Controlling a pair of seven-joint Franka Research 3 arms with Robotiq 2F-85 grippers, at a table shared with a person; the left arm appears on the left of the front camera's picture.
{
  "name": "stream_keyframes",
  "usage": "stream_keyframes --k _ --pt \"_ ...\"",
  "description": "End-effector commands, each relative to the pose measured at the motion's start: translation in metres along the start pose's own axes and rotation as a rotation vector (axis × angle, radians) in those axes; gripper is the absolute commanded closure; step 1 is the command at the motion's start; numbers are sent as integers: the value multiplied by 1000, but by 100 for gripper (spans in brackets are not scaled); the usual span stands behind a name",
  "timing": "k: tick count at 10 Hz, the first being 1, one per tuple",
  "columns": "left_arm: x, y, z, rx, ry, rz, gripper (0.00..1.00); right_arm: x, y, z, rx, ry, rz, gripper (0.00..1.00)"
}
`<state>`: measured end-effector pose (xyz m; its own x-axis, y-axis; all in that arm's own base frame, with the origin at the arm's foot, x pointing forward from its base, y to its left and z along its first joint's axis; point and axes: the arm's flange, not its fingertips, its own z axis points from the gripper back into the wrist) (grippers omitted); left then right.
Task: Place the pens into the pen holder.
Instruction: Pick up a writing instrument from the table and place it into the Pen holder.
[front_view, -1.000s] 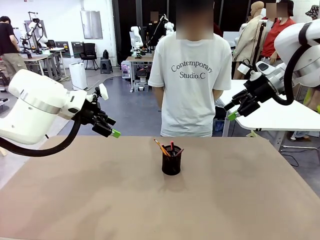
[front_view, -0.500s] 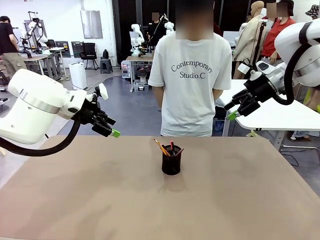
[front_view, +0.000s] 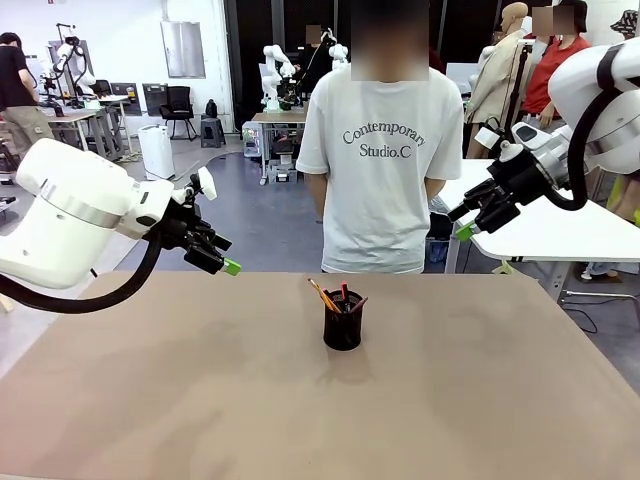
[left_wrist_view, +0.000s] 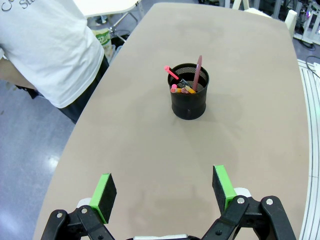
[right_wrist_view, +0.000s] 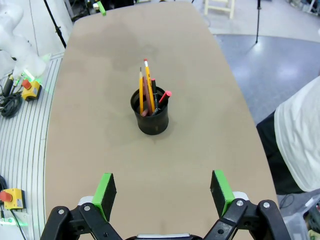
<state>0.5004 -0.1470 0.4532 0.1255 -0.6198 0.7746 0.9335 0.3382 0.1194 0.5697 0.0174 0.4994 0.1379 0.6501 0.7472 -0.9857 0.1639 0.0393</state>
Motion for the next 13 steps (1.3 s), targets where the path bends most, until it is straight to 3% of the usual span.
stream_keyframes --k 1,13 --pt "0 0 2 6 3 6 0 1 0 0 0 0 1 0" --pt "0 0 2 6 3 6 0 1 0 0 0 0 1 0"
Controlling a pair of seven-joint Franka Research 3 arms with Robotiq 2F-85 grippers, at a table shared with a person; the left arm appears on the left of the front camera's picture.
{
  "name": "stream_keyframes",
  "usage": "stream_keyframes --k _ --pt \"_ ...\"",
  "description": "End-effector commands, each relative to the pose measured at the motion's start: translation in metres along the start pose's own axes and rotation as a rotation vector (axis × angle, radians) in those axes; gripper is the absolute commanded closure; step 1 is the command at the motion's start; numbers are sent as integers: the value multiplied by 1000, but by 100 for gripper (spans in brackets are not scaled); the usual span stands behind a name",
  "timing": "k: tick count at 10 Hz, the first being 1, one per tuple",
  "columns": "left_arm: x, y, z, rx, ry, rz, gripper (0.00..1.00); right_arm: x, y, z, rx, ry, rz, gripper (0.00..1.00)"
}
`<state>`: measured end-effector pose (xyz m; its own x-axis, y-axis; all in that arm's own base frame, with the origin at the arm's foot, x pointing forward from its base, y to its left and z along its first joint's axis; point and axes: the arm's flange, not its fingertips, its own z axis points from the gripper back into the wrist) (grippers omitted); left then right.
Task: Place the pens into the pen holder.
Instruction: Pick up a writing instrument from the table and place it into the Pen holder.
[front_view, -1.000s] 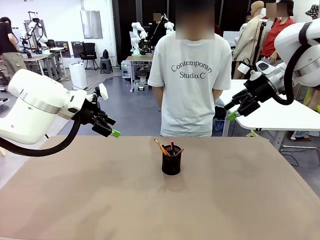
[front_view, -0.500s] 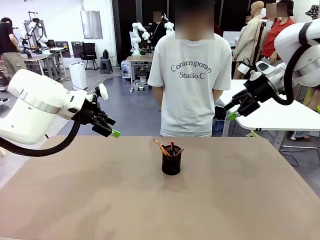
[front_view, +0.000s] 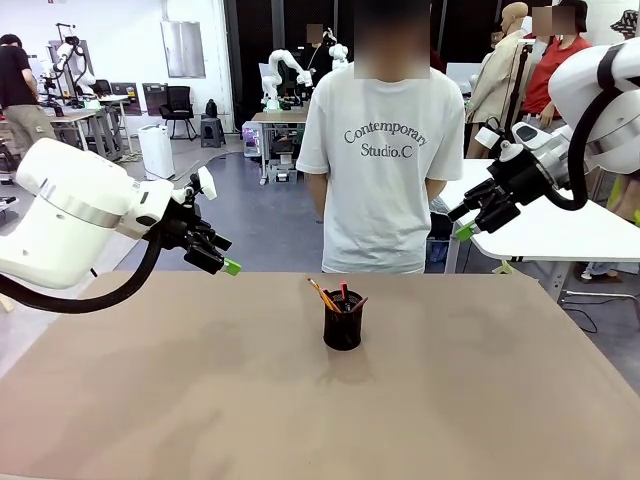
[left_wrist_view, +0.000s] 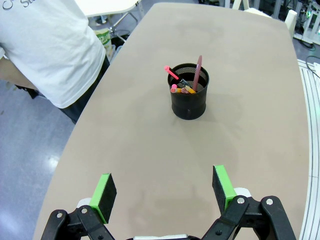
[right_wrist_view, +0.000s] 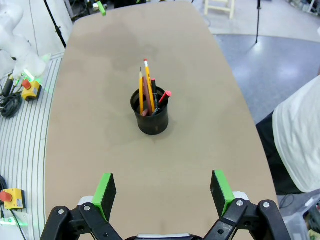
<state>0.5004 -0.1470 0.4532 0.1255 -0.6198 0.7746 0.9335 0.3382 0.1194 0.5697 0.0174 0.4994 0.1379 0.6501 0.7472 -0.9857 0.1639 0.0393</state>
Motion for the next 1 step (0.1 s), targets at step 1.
stream_keyframes --k 1 --pt "0 0 2 6 3 6 0 1 0 0 0 0 1 0"
